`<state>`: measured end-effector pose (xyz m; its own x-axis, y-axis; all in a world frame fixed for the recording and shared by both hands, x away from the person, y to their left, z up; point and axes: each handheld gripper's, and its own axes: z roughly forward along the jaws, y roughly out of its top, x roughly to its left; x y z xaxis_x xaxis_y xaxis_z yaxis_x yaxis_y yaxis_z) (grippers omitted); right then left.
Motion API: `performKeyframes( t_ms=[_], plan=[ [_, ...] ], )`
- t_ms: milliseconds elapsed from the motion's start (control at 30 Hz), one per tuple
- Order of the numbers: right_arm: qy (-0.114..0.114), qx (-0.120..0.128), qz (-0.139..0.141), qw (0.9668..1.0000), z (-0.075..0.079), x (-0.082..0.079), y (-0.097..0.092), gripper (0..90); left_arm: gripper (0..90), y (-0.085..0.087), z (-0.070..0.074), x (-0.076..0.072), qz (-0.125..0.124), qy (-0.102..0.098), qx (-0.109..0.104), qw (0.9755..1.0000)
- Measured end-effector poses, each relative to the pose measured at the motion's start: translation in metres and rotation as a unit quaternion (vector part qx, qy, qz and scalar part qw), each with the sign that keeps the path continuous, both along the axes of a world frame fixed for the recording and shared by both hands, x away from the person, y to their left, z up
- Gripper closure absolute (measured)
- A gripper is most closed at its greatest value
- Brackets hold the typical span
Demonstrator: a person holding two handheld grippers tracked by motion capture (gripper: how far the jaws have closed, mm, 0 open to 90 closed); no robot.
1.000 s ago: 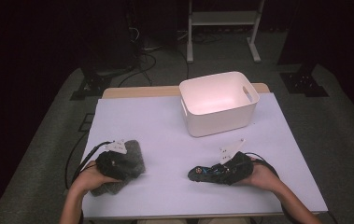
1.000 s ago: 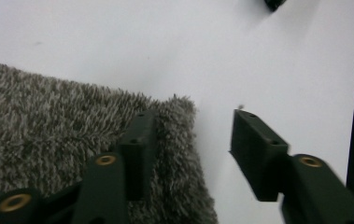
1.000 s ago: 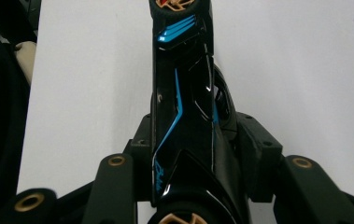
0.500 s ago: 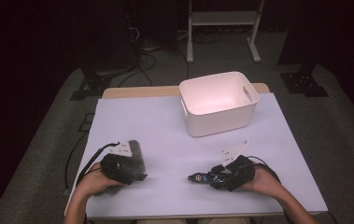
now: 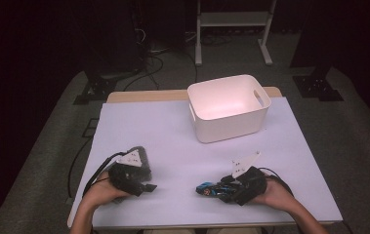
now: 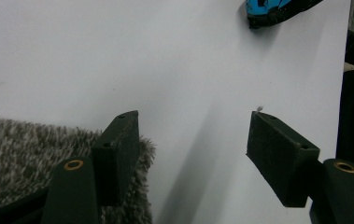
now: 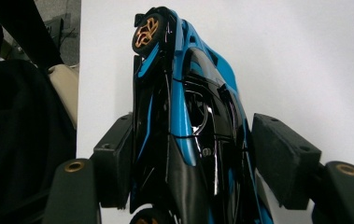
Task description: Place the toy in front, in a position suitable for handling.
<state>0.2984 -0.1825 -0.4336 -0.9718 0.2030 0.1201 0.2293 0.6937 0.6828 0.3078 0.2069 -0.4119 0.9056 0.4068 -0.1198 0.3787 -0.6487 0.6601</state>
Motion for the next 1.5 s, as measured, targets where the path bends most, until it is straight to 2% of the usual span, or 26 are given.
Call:
performKeyframes(
  t_ms=[67,167,333,467,767,833,900,967,1033,1067,1100,1167,1367,1500],
  plan=[
    [-0.005,0.005,-0.002,1.0,-0.002,-0.002,0.0,33.0,33.6,-0.002,0.0,-0.001,-0.004,0.001,0.004,1.0],
    [0.001,0.007,-0.004,1.0,-0.005,-0.004,0.0,30.6,32.3,-0.004,-0.002,-0.001,-0.004,0.0,0.006,1.0],
    [-0.017,0.004,-0.004,0.9998,-0.006,-0.01,0.001,29.2,30.9,-0.007,-0.004,-0.003,-0.004,0.003,0.004,1.0],
    [-0.014,0.014,-0.009,0.9998,-0.007,-0.012,0.001,27.0,30.7,-0.009,-0.003,-0.004,-0.012,0.003,0.004,0.9999],
    [-0.034,0.007,-0.007,0.9994,-0.007,-0.018,0.002,25.4,30.2,-0.009,-0.006,-0.005,-0.012,0.009,0.007,0.9999],
    [-0.028,0.013,-0.006,0.9995,-0.007,-0.019,0.002,25.0,29.8,-0.009,-0.006,-0.005,-0.011,0.01,0.008,0.9999],
    [-0.026,0.02,-0.001,0.9995,-0.006,-0.021,0.001,28.3,29.9,-0.009,-0.006,-0.005,-0.013,0.012,0.006,0.9998],
    [-0.034,0.02,0.006,0.9992,-0.006,-0.023,0.0,29.7,29.8,-0.01,-0.006,-0.005,-0.015,0.013,0.006,0.9998],
    [-0.029,0.025,0.009,0.9992,-0.005,-0.025,0.0,33.4,29.7,-0.011,-0.007,-0.006,-0.016,0.013,0.008,0.9997],
    [-0.038,0.023,0.006,0.999,-0.005,-0.025,-0.001,28.9,29.5,-0.012,-0.007,-0.006,-0.016,0.014,0.008,0.9997],
    [-0.049,0.0,-0.011,0.9987,-0.006,-0.025,0.001,21.6,29.5,-0.012,-0.008,-0.006,-0.016,0.015,0.008,0.9997],
    [-0.026,0.007,-0.01,0.9996,-0.009,-0.021,-0.001,22.3,29.5,-0.011,-0.008,-0.006,-0.016,0.015,0.01,0.9997],
    [-0.013,0.021,-0.001,0.9997,-0.008,-0.02,0.0,21.8,28.8,-0.009,-0.009,-0.005,-0.01,0.016,0.008,0.9998],
    [-0.013,-0.004,0.014,0.9998,-0.011,-0.018,0.009,18.8,27.7,-0.009,-0.01,-0.005,-0.01,0.019,0.008,0.9997]
  ],
)
